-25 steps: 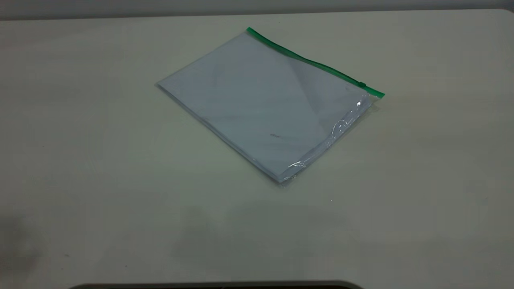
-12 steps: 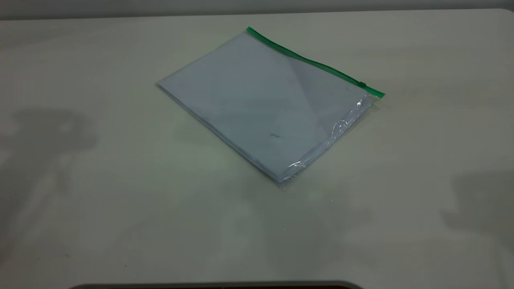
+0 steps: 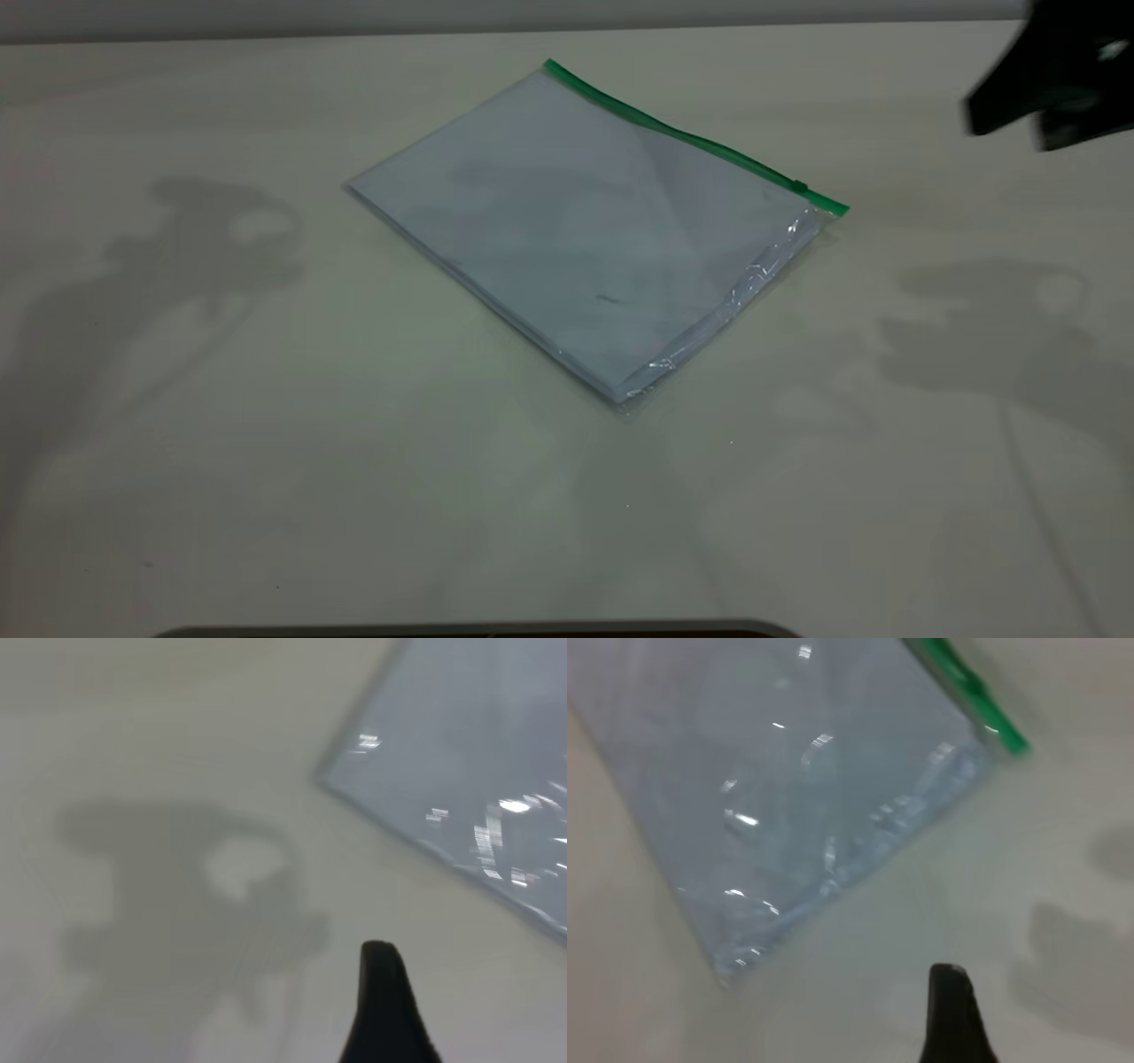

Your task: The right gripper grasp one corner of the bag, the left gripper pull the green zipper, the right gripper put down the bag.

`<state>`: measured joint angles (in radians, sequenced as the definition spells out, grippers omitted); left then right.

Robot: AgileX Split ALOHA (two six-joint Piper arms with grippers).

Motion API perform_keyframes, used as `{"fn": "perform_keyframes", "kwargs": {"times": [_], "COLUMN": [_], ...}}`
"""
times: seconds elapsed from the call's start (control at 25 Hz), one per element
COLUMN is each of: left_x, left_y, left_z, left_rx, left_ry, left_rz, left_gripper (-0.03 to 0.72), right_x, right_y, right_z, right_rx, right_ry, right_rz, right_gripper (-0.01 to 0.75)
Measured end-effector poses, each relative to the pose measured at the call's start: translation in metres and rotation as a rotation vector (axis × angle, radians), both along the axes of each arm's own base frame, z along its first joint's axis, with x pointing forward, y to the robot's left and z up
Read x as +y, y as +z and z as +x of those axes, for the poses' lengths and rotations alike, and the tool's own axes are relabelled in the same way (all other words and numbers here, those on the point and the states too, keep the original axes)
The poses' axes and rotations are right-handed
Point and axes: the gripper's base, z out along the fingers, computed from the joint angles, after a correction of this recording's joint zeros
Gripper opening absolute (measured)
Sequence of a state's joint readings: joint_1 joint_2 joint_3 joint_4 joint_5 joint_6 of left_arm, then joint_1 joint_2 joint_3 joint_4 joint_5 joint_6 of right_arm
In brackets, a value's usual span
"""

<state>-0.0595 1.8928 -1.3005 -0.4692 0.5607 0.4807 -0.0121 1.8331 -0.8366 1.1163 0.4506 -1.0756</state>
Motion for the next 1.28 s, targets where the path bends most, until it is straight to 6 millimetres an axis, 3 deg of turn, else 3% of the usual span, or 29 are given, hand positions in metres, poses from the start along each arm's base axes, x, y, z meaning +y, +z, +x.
{"fn": "perform_keyframes", "kwargs": {"times": [0.28, 0.6, 0.92, 1.28], "left_x": [-0.024, -0.025, -0.025, -0.025], "left_y": [-0.026, -0.028, -0.028, -0.028], "left_z": [0.008, 0.009, 0.009, 0.009], "left_rx": [0.010, 0.001, 0.001, -0.002], "left_ry": [-0.206, -0.227, -0.227, -0.225], "left_rz": [-0.075, -0.076, -0.077, -0.077], "left_gripper": [0.565, 0.565, 0.565, 0.565], "right_x": [0.015, 0.018, 0.018, 0.019], "right_y": [-0.057, -0.110, -0.138, -0.158], "right_z": [0.035, 0.055, 0.068, 0.082], "right_rx": [0.003, 0.047, 0.064, 0.044], "right_ry": [0.092, 0.100, 0.079, 0.066], "right_rz": [0.168, 0.209, 0.226, 0.258], "right_gripper": [0.537, 0.537, 0.599, 0.603]}}
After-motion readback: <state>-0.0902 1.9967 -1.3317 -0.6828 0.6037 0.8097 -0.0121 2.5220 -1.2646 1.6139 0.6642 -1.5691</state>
